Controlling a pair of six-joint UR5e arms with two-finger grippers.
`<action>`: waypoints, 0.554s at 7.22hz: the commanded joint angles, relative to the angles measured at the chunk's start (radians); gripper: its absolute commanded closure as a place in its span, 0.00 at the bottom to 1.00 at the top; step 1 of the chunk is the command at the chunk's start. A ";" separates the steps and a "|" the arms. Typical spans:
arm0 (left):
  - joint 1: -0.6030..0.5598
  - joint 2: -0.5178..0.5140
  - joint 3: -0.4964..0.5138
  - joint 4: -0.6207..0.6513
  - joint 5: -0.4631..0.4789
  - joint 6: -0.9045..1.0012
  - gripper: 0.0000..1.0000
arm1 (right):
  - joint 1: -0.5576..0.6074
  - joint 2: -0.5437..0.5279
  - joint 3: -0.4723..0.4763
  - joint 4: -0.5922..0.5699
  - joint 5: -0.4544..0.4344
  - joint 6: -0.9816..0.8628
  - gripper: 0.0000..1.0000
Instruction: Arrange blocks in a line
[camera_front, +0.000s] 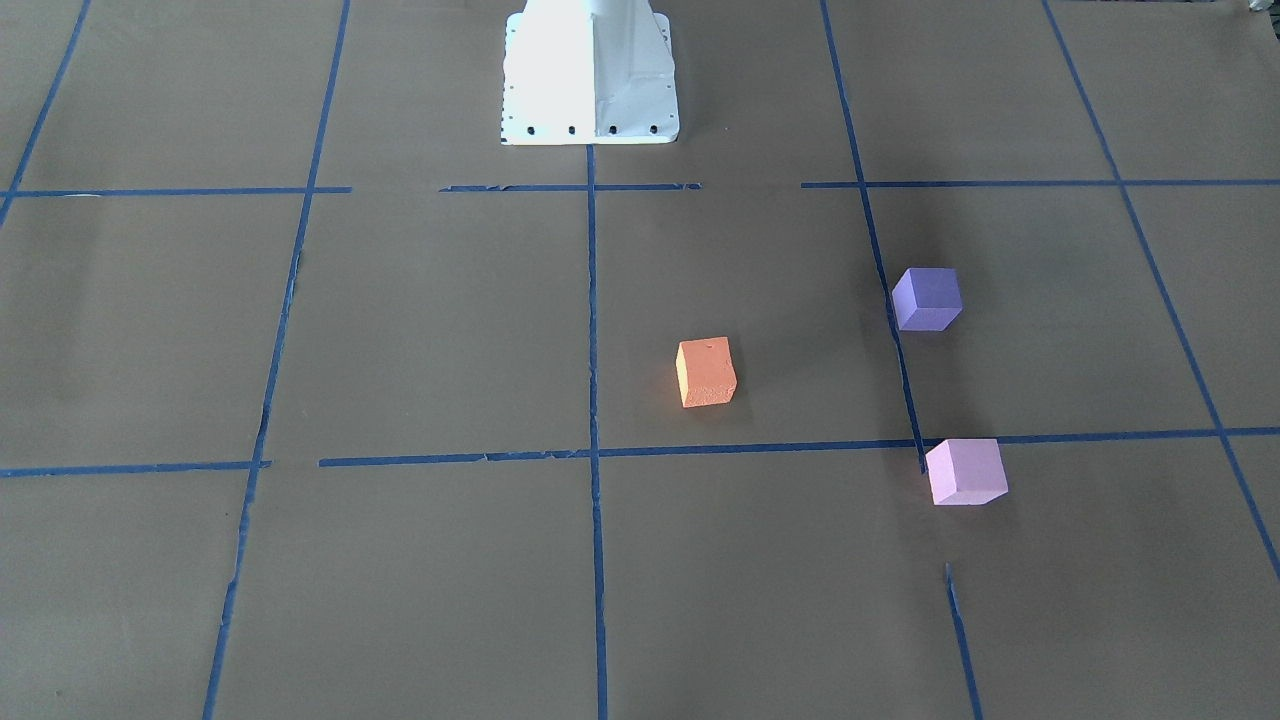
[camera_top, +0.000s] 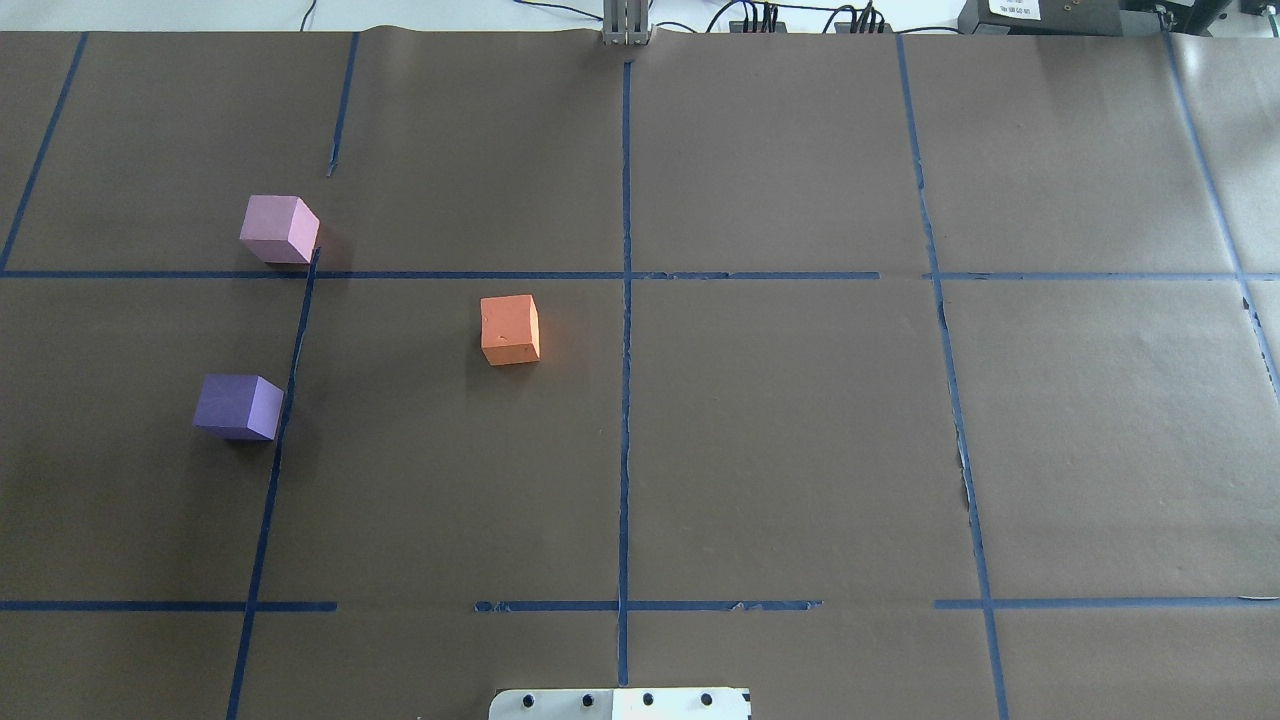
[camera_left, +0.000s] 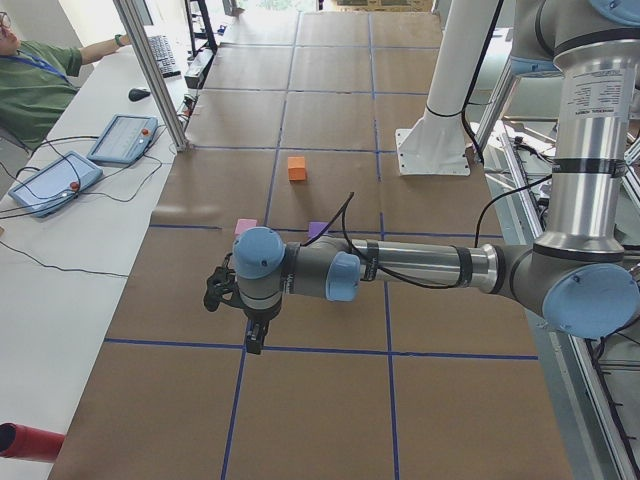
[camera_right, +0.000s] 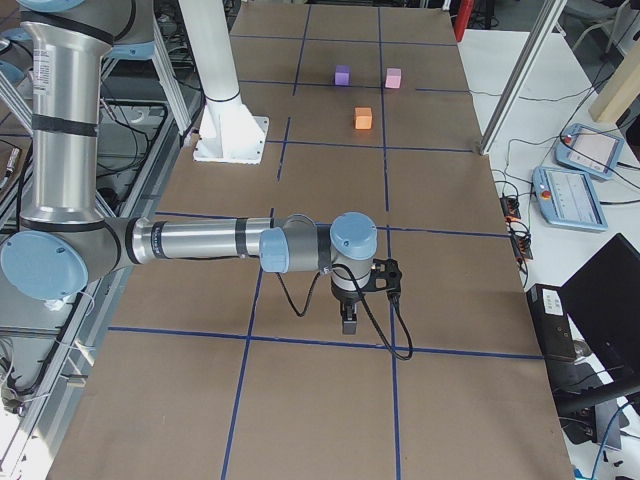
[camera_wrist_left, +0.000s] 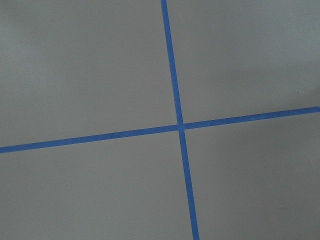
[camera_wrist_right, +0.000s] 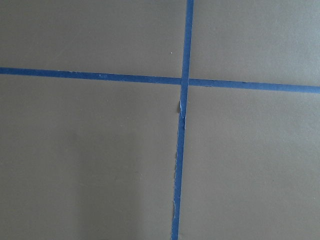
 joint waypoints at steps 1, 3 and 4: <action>0.008 -0.003 -0.003 -0.002 -0.001 0.000 0.00 | 0.000 0.000 0.000 0.000 0.000 0.000 0.00; 0.075 -0.014 -0.007 -0.003 0.001 -0.008 0.00 | 0.000 0.000 0.000 0.000 0.000 0.000 0.00; 0.145 -0.058 -0.026 -0.003 0.001 -0.009 0.00 | 0.000 0.000 0.000 0.000 0.000 0.000 0.00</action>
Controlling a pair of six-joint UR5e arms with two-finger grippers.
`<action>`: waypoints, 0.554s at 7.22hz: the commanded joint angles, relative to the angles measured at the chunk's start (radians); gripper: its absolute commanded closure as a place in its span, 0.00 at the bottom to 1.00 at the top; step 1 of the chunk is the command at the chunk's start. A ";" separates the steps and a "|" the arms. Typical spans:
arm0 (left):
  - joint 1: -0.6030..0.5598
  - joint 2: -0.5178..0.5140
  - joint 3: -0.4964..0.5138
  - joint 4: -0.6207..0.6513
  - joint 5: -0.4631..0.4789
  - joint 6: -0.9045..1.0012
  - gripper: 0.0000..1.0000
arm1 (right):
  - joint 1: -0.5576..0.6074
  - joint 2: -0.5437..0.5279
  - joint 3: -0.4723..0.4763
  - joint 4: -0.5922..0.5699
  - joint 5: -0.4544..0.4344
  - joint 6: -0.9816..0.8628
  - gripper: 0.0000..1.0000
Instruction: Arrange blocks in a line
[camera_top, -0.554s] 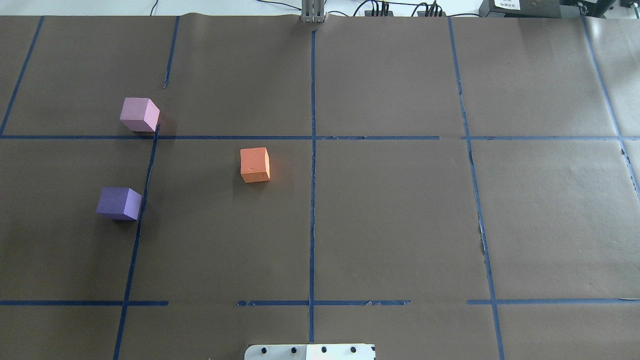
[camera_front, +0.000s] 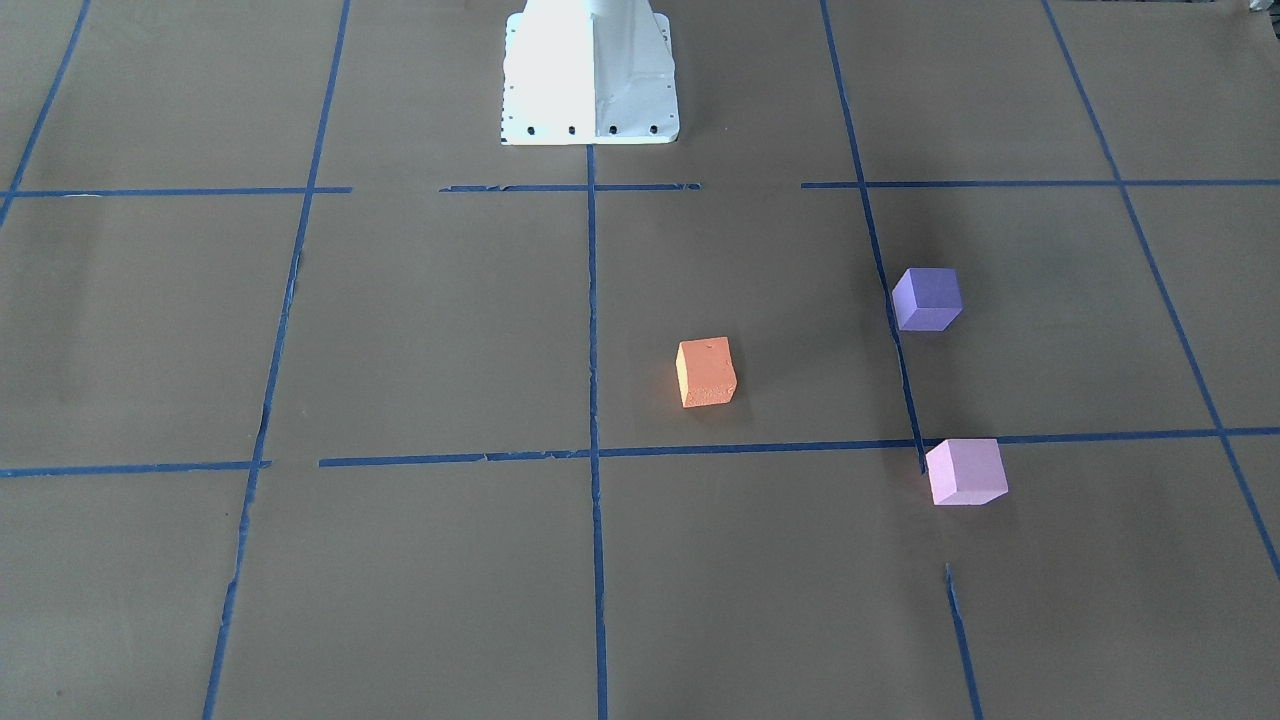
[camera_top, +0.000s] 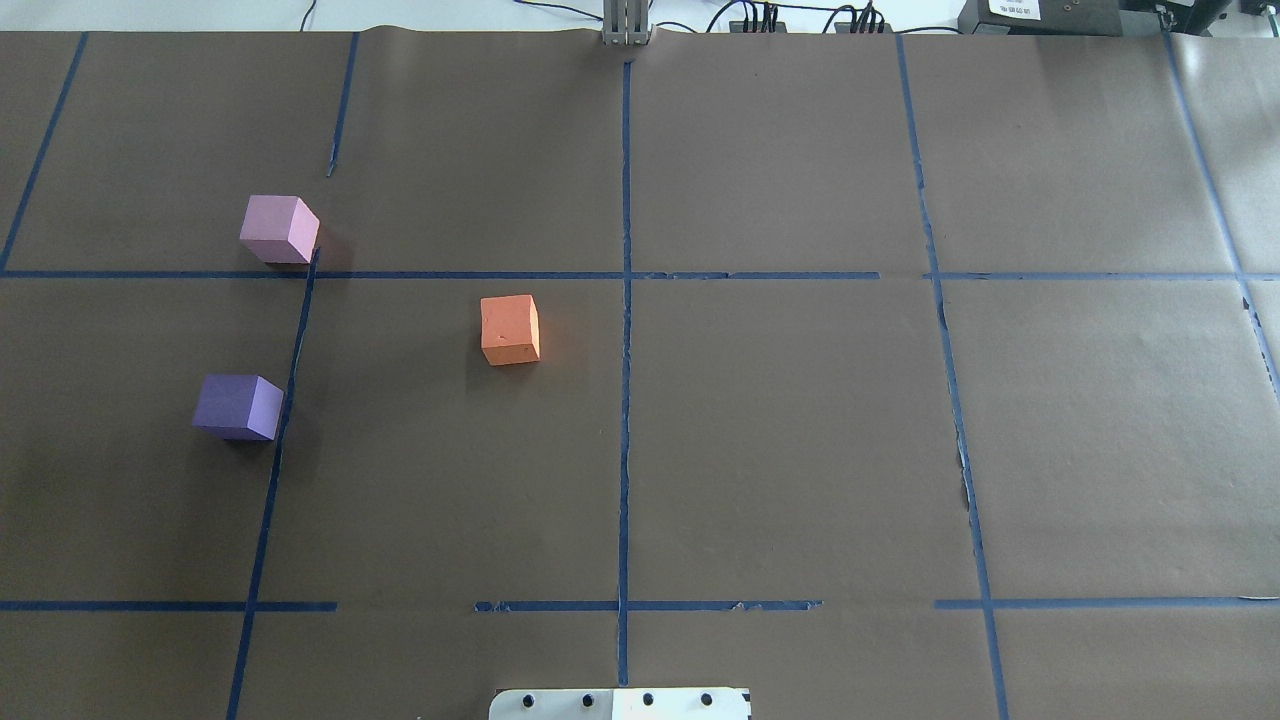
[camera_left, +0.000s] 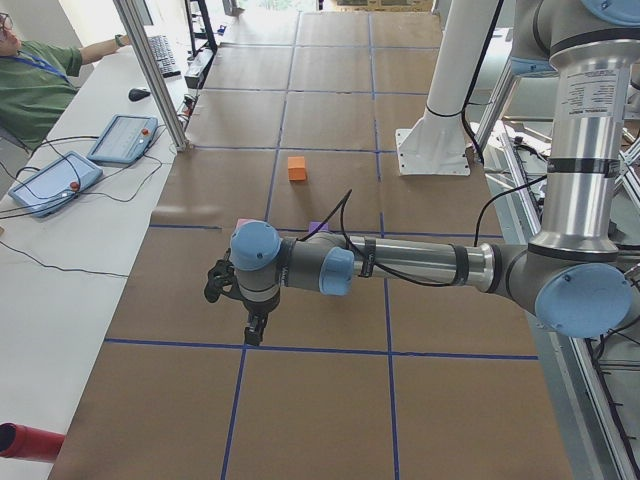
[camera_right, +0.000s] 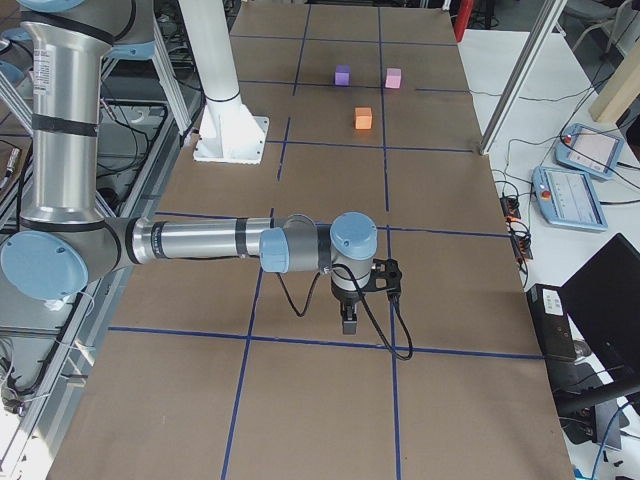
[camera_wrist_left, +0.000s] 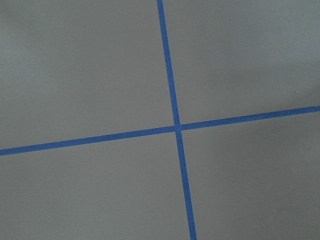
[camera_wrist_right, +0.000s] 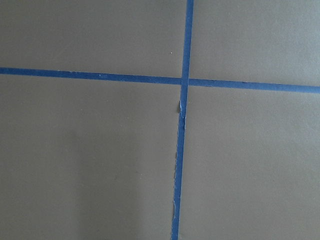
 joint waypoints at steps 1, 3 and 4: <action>0.104 -0.081 -0.038 0.005 0.000 -0.007 0.00 | 0.000 0.000 0.000 0.000 0.000 0.000 0.00; 0.159 -0.140 -0.104 -0.014 -0.001 -0.085 0.00 | 0.000 0.000 0.000 0.000 0.000 0.000 0.00; 0.250 -0.177 -0.106 -0.012 -0.001 -0.246 0.00 | 0.000 0.000 0.000 0.000 0.000 0.000 0.00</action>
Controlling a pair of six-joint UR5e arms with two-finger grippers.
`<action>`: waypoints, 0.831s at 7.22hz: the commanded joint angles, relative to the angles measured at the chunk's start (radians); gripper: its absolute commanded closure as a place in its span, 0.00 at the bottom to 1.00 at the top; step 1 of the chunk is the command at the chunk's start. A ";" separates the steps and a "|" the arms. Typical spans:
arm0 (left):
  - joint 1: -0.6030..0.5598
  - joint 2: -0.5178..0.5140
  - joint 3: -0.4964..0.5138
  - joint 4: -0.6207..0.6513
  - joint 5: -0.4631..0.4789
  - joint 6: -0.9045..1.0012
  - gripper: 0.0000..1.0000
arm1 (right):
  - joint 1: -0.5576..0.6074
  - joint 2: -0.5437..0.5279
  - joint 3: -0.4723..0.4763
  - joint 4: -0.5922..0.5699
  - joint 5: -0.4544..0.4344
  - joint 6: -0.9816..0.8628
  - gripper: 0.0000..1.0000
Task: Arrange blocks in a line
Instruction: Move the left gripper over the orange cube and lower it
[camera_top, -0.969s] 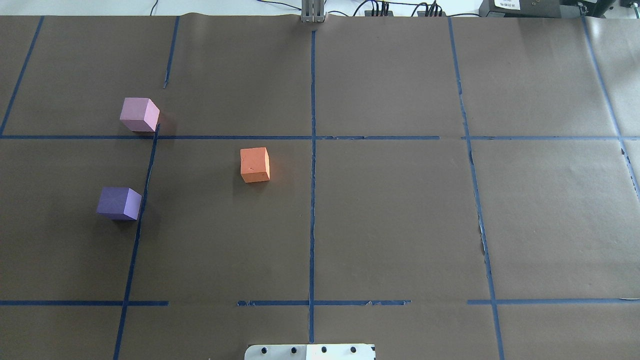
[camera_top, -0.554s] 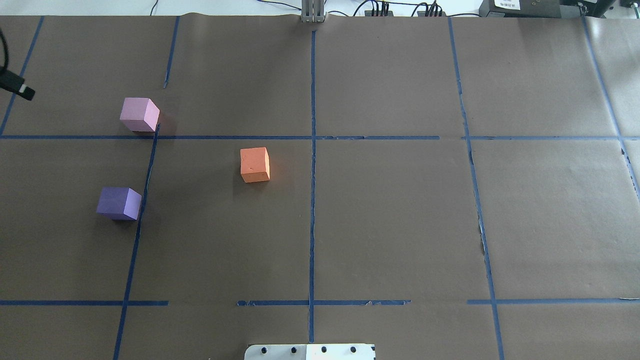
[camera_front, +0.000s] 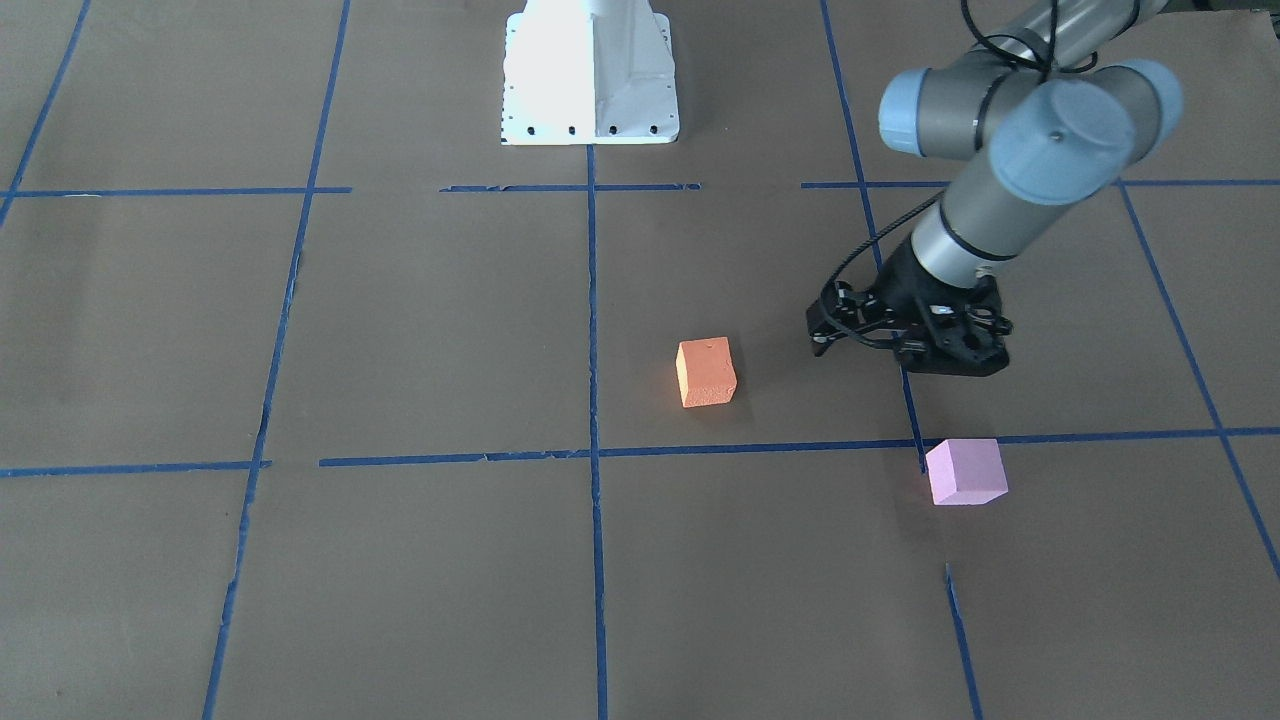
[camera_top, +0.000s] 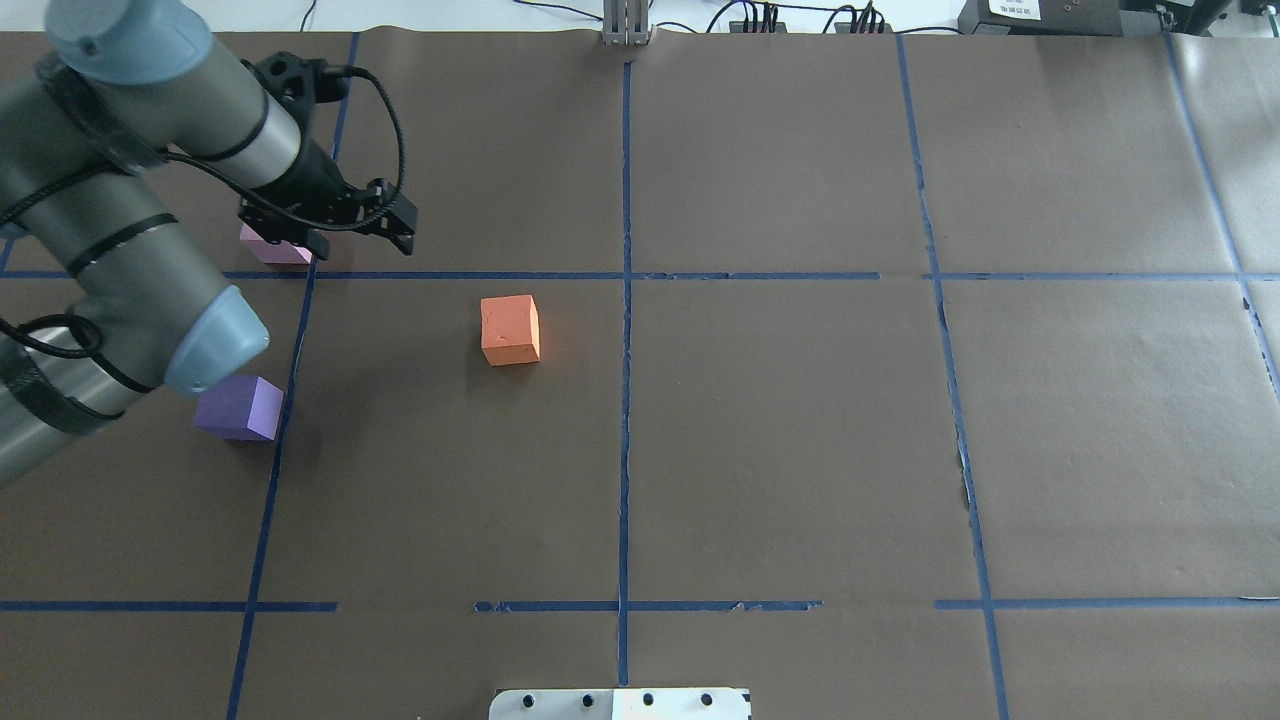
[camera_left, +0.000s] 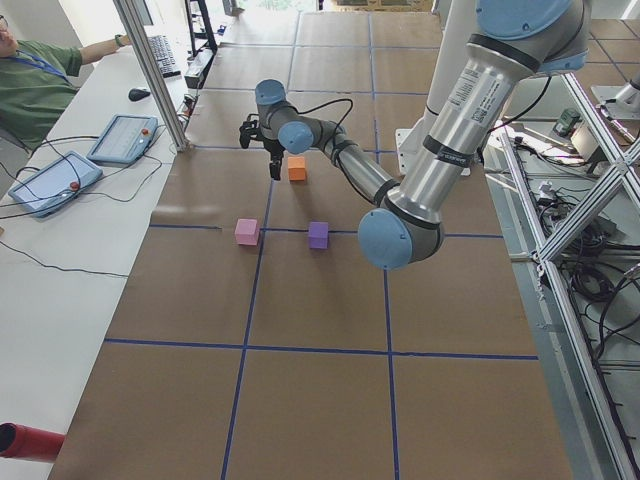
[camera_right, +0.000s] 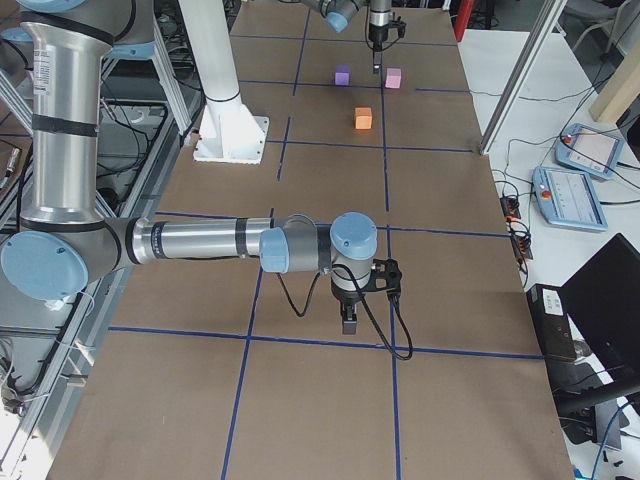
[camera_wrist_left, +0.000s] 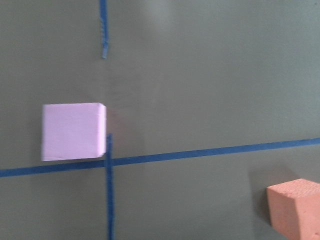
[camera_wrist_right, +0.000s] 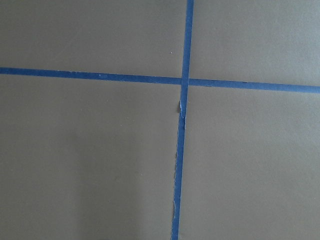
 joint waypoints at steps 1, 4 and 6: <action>0.116 -0.115 0.096 -0.002 0.126 -0.150 0.00 | 0.000 0.000 0.000 0.000 0.000 0.000 0.00; 0.164 -0.149 0.163 -0.009 0.180 -0.186 0.00 | 0.000 0.000 0.000 0.000 0.000 0.000 0.00; 0.203 -0.147 0.164 -0.025 0.181 -0.186 0.00 | 0.000 0.000 0.001 0.000 0.000 0.000 0.00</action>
